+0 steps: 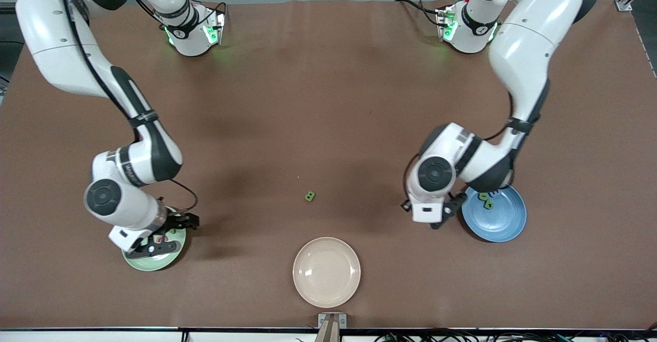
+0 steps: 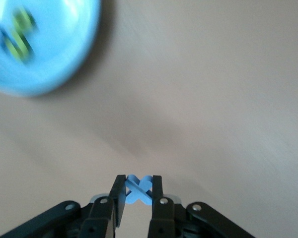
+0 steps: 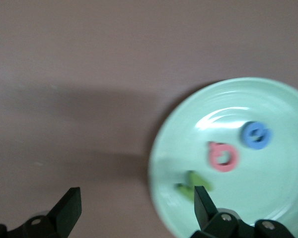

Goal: Sort upper and lower case letters into plates
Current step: 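Release the + on the blue plate while the right gripper reaches B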

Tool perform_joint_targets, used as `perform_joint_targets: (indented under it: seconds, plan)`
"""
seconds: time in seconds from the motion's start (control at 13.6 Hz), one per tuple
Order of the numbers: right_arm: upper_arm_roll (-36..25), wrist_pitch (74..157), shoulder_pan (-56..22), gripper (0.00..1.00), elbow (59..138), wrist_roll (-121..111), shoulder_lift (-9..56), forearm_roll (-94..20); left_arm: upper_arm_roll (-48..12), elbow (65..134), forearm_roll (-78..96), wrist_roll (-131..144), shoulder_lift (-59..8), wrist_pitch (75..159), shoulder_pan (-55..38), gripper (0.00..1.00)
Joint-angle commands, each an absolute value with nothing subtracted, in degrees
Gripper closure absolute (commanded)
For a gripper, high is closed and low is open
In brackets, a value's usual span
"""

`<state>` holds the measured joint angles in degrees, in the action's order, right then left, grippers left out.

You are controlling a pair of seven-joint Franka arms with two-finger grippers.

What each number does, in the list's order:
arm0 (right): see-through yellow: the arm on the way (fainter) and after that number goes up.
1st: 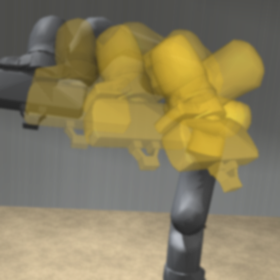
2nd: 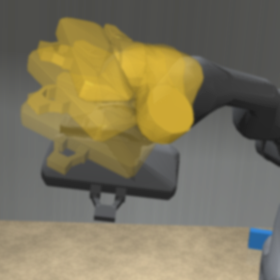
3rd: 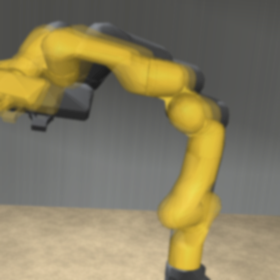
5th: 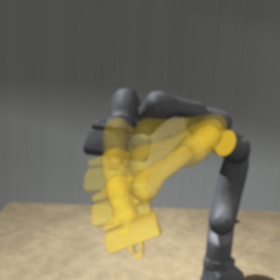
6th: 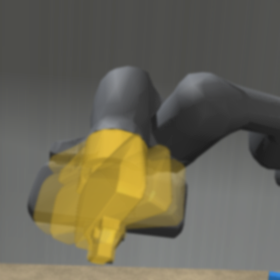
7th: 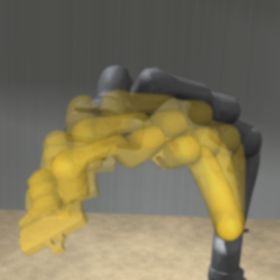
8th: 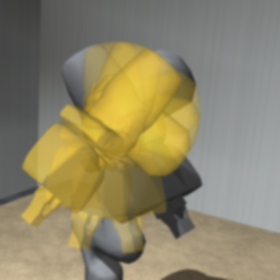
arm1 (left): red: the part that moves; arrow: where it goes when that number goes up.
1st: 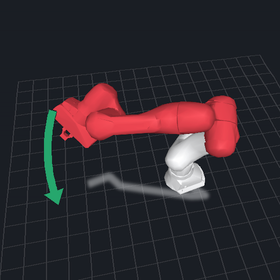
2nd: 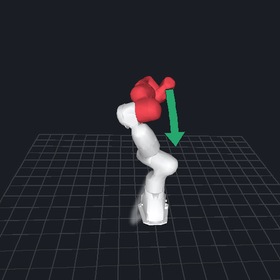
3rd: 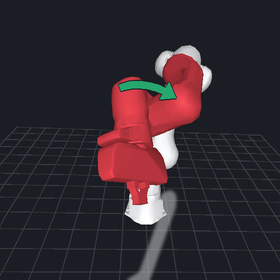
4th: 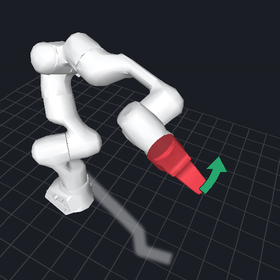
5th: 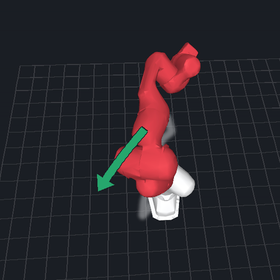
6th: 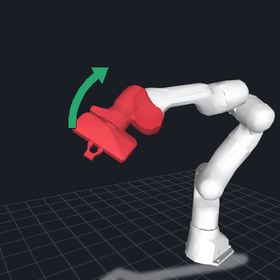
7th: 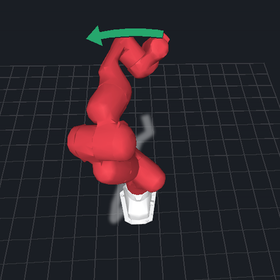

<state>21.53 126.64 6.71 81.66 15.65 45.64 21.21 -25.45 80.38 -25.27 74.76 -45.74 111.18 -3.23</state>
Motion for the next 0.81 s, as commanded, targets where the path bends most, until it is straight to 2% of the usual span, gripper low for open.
perform_joint_targets:
  seconds: [0.0,0.29,0.44,0.52,0.59,0.66,0.74]
  plan:
    - [21.09,126.47,0.29,0.00,81.56,33.60,45.44,21.53,-25.75,81.39,-26.46,62.55,-44.65,109.34,2.61,0.97]
    - [21.01,126.47,-8.68,0.00,76.83,55.85,48.86,21.53,-26.10,81.56,-26.89,41.71,-44.12,107.93,10.09,0.95]
    - [21.01,126.74,-11.15,0.00,74.98,63.24,50.79,21.45,-26.89,81.65,-25.49,33.79,-44.91,108.54,15.09,0.91]
    - [21.01,127.52,-13.08,0.00,73.14,66.85,52.45,21.62,-27.76,81.91,-25.49,30.36,-45.26,108.63,16.51,0.86]
    - [20.92,127.88,-14.84,0.00,71.04,68.62,54.38,21.62,-27.77,81.91,-25.40,27.02,-45.26,108.72,17.48,0.68]
    - [20.48,127.97,-16.42,0.00,69.97,69.60,55.62,21.62,-27.77,81.91,-25.31,23.76,-45.35,108.72,18.27,0.36]
    - [19.09,128.06,-18.09,0.00,69.70,70.48,55.98,21.53,-27.95,82.18,-24.62,20.95,-44.92,108.63,19.59,0.10]
